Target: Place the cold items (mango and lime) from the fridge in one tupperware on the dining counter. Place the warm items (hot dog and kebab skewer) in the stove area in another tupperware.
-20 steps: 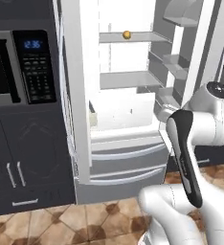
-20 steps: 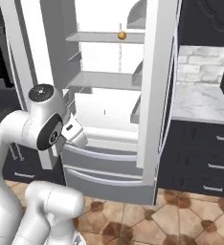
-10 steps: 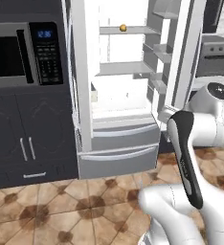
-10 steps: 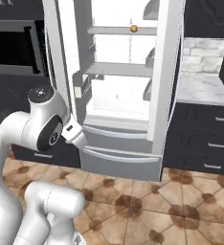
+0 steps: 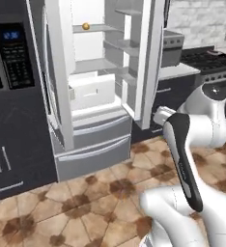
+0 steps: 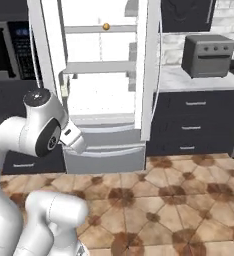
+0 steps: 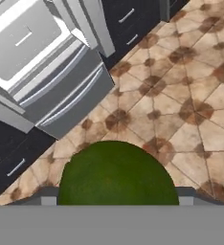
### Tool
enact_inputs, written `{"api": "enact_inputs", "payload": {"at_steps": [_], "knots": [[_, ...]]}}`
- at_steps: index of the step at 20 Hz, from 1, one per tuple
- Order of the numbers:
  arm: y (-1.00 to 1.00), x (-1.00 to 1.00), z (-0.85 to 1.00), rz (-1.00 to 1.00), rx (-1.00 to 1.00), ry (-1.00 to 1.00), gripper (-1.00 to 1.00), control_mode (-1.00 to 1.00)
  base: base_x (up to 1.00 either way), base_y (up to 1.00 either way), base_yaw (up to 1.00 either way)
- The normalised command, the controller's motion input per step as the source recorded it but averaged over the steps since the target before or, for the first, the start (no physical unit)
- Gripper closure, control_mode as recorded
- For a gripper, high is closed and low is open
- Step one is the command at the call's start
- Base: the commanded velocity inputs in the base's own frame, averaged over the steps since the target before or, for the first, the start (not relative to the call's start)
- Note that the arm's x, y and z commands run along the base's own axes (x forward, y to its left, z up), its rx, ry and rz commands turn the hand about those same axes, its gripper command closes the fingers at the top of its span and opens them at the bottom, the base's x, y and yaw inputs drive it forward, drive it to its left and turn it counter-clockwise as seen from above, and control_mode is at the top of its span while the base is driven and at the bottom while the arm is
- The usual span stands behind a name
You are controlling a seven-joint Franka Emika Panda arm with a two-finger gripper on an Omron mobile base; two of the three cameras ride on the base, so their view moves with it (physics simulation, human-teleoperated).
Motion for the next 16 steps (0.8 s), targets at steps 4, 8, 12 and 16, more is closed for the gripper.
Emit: {"api": "enact_inputs", "payload": {"at_steps": [4,8,12,16], "knots": [[0.00,0.00,0.00,0.00,0.00,0.00,1.00,1.00,-0.38,0.23,-1.00],[0.00,0.00,0.00,0.00,0.00,0.00,1.00,1.00,-0.37,0.15,-1.00],[0.00,0.00,0.00,0.00,0.00,0.00,1.00,1.00,-0.32,0.05,-1.00],[0.00,0.00,0.00,0.00,0.00,0.00,1.00,1.00,-0.31,0.00,-1.00]]}}
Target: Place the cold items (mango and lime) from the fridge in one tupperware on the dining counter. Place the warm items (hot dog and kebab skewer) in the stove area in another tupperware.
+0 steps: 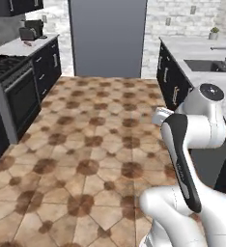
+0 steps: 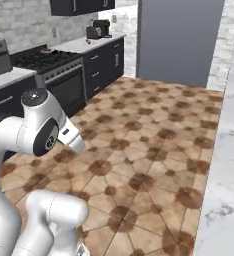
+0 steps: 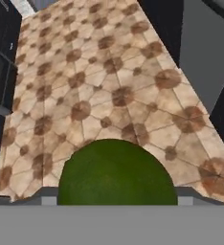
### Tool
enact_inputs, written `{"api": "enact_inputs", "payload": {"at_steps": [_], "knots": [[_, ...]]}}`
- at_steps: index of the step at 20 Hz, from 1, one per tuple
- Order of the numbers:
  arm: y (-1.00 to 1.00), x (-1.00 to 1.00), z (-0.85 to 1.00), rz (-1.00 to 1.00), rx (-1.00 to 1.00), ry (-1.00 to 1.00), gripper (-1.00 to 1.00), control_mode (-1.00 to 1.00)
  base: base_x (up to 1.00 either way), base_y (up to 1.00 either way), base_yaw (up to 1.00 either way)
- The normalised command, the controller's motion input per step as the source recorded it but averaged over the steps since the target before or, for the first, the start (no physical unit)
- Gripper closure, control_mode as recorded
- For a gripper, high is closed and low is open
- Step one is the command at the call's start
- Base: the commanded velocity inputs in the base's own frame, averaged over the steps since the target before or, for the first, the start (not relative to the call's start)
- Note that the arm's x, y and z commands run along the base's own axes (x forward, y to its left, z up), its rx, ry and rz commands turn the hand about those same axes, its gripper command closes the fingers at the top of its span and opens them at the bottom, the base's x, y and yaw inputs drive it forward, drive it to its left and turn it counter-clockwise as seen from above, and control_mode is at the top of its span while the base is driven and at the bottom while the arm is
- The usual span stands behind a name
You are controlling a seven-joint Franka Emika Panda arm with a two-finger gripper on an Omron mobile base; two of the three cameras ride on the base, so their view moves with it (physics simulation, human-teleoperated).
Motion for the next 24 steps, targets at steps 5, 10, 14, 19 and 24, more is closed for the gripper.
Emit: {"api": "enact_inputs", "payload": {"at_steps": [5,10,14,19,24], "knots": [[0.00,0.00,0.00,0.00,0.00,0.00,1.00,1.00,-0.39,0.00,-1.00],[0.00,0.00,0.00,0.00,0.00,0.00,1.00,1.00,-0.59,0.00,-0.97],[0.00,0.00,0.00,0.00,0.00,0.00,1.00,1.00,-0.93,0.00,-0.81],[0.00,0.00,0.00,0.00,0.00,0.00,1.00,1.00,-0.84,-0.10,-0.59],[0.00,0.00,0.00,0.00,0.00,0.00,1.00,1.00,-0.31,-0.73,-0.19]]}}
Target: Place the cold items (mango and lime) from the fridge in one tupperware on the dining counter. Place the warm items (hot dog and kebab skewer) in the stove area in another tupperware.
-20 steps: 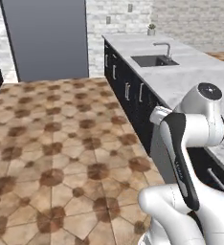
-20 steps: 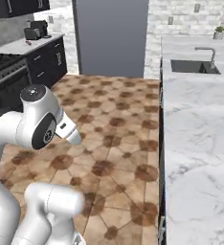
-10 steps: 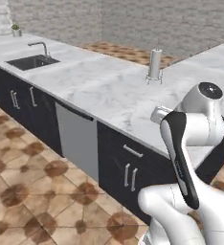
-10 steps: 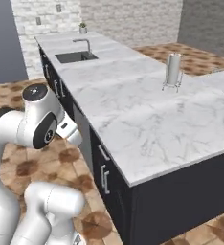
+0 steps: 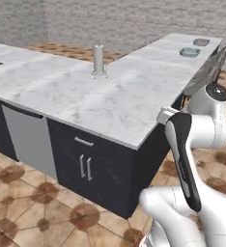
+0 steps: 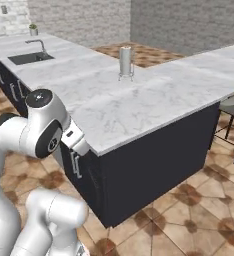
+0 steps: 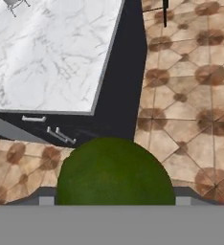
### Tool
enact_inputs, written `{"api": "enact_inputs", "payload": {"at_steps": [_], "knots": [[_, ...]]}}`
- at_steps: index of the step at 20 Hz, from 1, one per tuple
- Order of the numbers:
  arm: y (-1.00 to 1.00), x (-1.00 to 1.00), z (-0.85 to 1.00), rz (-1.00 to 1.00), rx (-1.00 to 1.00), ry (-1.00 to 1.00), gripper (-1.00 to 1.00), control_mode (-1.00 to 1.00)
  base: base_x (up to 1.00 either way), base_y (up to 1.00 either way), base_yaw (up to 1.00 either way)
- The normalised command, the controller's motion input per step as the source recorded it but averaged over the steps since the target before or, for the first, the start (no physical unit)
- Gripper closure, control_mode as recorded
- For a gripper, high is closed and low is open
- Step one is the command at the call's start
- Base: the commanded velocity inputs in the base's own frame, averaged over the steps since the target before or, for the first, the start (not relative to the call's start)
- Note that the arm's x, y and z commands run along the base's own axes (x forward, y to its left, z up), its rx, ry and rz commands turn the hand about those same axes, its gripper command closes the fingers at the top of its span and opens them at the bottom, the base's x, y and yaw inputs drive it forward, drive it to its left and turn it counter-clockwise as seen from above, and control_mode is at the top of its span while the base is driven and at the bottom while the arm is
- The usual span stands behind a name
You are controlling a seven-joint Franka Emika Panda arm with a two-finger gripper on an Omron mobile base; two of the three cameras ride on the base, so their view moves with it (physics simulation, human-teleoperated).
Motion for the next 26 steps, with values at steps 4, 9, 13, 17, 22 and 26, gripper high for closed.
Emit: {"api": "enact_inputs", "payload": {"at_steps": [4,9,13,17,22,26], "knots": [[0.00,0.00,0.00,0.00,0.00,0.00,1.00,1.00,0.00,-0.98,0.00],[0.00,0.00,0.00,0.00,0.00,0.00,1.00,1.00,0.10,-1.00,0.00],[0.00,0.00,0.00,0.00,0.00,0.00,1.00,1.00,0.39,-1.00,0.06],[0.00,0.00,0.00,0.00,0.00,0.00,1.00,1.00,0.53,-1.00,0.13],[0.00,0.00,0.00,0.00,0.00,0.00,1.00,1.00,0.60,-0.99,0.19],[0.00,0.00,0.00,0.00,0.00,0.00,1.00,1.00,0.59,-1.00,0.26]]}}
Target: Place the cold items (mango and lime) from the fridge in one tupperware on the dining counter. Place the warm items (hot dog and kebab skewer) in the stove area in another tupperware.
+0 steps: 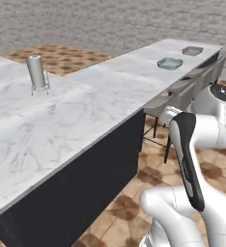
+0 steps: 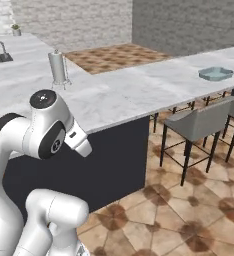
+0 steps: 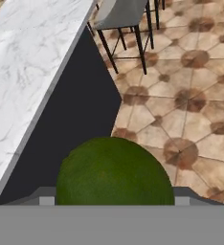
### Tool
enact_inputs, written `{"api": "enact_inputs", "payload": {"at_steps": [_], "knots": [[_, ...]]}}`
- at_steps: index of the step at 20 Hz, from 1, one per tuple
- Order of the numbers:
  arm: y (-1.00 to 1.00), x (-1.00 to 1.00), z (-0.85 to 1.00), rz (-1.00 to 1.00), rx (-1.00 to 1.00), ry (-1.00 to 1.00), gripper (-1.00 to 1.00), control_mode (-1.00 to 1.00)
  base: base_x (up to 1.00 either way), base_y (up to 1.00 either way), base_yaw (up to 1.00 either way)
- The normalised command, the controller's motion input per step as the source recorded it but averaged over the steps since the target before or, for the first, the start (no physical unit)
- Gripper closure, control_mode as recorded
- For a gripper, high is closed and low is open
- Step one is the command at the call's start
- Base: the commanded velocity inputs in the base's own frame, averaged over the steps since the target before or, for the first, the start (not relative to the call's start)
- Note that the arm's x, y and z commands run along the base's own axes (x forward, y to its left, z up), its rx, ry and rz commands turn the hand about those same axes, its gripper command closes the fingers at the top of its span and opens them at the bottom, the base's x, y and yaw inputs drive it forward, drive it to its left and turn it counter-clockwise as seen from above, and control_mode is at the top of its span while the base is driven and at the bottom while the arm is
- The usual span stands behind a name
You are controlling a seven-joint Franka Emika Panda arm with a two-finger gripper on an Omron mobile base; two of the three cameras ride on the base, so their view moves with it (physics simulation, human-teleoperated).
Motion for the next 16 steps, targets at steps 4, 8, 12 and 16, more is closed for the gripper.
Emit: {"api": "enact_inputs", "payload": {"at_steps": [4,8,12,16], "knots": [[0.00,0.00,0.00,0.00,0.00,0.00,1.00,1.00,0.57,-1.00,0.28],[0.00,0.00,0.00,0.00,0.00,0.00,1.00,1.00,0.54,-1.00,0.29],[0.00,0.00,0.00,0.00,0.00,0.00,1.00,1.00,0.49,-1.00,0.27],[0.00,0.00,0.00,0.00,0.00,0.00,1.00,1.00,0.43,-1.00,0.27]]}}
